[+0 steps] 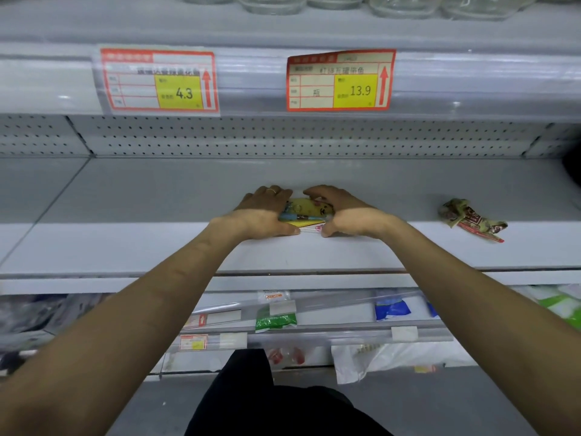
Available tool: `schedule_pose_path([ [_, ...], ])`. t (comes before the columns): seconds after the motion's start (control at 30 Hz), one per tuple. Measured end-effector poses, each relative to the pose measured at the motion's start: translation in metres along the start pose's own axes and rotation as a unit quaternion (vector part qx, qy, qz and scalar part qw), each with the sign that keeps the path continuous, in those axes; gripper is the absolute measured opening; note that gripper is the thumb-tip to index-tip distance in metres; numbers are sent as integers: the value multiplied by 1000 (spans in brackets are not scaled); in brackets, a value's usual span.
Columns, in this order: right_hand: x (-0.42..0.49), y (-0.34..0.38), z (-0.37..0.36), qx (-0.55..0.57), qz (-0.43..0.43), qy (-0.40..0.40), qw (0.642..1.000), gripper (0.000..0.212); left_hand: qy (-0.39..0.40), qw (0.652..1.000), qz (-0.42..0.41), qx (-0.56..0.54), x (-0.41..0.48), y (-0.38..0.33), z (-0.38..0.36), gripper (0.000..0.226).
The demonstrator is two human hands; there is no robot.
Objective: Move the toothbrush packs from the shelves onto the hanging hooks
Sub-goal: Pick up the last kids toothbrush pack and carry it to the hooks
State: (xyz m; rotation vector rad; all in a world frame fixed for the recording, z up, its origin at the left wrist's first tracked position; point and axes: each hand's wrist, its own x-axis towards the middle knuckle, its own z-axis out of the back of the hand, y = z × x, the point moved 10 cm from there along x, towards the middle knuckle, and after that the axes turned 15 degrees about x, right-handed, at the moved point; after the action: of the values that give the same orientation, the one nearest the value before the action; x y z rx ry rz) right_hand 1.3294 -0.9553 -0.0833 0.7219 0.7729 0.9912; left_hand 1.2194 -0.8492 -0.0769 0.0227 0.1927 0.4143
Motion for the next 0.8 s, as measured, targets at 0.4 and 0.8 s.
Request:
schedule_pose_path([
  [0.4, -30, -23, 30, 151, -11, -198, 968, 89, 16, 958, 107, -267, -11, 17, 1, 58],
  [0.8, -129, -9, 54, 454, -48, -287, 842, 18, 41, 810, 112, -574, -39, -61, 25, 19],
])
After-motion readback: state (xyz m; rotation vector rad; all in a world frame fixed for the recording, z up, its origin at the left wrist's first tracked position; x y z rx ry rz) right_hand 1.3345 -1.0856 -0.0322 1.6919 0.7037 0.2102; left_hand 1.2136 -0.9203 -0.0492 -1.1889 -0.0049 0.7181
